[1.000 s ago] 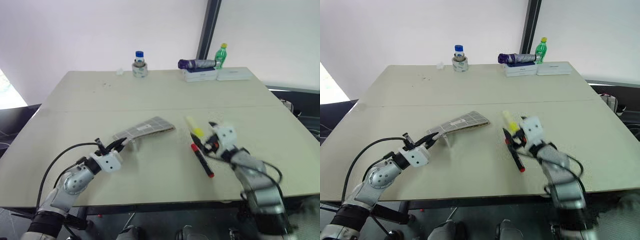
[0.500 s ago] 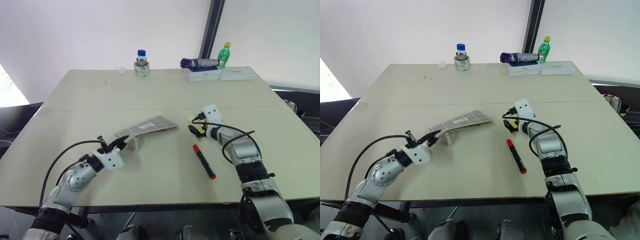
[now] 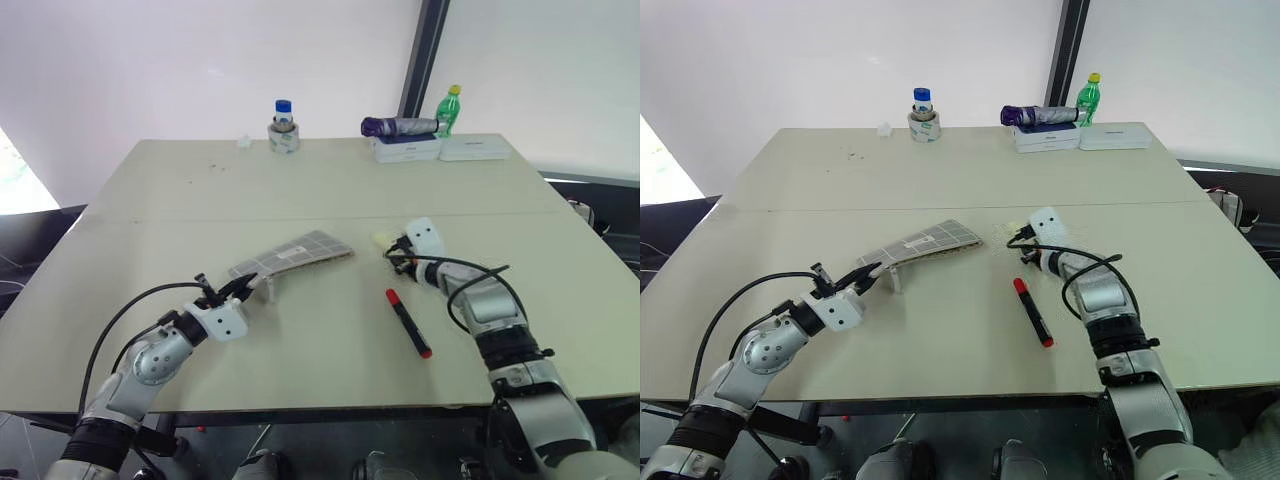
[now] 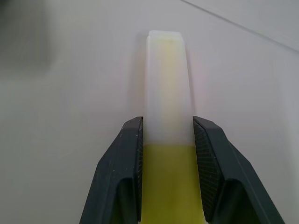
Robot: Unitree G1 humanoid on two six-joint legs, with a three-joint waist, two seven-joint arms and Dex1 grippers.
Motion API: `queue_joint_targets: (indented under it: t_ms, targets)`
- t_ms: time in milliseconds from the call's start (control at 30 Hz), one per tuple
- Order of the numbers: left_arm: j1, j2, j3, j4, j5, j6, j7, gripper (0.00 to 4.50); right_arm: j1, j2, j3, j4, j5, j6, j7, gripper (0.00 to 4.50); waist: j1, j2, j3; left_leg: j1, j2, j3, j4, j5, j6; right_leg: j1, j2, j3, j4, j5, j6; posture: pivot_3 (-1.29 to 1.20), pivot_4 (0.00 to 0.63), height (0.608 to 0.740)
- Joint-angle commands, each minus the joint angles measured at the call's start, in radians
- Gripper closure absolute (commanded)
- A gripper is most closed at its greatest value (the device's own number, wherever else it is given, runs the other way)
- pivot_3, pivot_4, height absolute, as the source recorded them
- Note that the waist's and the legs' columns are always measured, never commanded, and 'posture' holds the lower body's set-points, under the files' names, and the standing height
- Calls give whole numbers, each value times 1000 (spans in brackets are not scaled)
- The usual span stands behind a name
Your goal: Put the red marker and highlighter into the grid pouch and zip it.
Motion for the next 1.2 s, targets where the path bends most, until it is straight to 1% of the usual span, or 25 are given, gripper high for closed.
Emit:
queue_joint_targets:
  t_ms: [33,100,167,200,267,400,467,567,733,933,1200]
  targets:
    - [-26,-1,1,-20,-9,-11,6,4500,16,-31,-52,-170,122,-105,170,3576,-1,0,0,0,0,0,0,0,0,0,0,0,0,0,0,0,150,740]
    - [-34,-2,0,-14,-13,-10,4,4500,61,-63,-57,-276,212,-73,301,3576,-1,0,0,0,0,0,-1,0,0,0,1,0,0,0,0,0,150,740]
    - [-43,-6,2,-6,-21,-9,5,4500,122,-113,-19,-387,266,-22,416,3576,2,0,0,0,1,-1,-1,-1,1,0,1,0,0,0,0,0,150,740]
    - [-46,-6,2,-3,-25,-9,5,4500,145,-128,-4,-427,276,-4,439,3576,3,0,0,0,1,-1,-1,-3,5,0,1,0,0,0,0,0,150,740]
    - [-53,-7,-1,2,-25,-9,6,4500,179,-149,23,-480,285,23,466,3576,3,0,0,0,0,-1,0,-4,6,1,1,0,-1,0,0,0,150,740]
    - [-61,-7,-3,5,-27,-12,4,4500,204,-160,63,-498,238,-8,456,3576,2,0,0,0,0,-2,1,-4,7,1,0,0,-1,0,0,0,150,740]
    - [-63,-8,-3,6,-28,-12,4,4500,189,-150,76,-460,196,-30,418,3576,3,0,0,0,0,-2,1,-4,7,1,0,0,-1,0,0,0,150,740]
    - [-59,-6,-6,0,-26,-15,1,4500,176,-131,81,-430,176,-54,398,3576,3,0,0,0,0,-2,1,-4,7,0,0,0,-1,0,0,0,150,740]
    - [-45,-4,-3,-19,-35,-16,-6,4500,168,-128,107,-391,142,-101,402,3576,3,0,0,0,0,-1,1,-4,7,0,0,0,-1,0,0,0,150,740]
    - [-27,4,-29,-50,-23,-28,-34,4500,125,-90,102,-363,147,-89,395,3576,2,0,0,0,0,-1,1,-4,6,0,1,0,0,0,0,0,150,740]
    - [-30,28,-63,-60,15,-60,-66,4500,91,-84,192,-338,65,-166,420,3576,3,0,0,0,0,-1,1,-4,7,0,0,0,0,0,0,0,150,740]
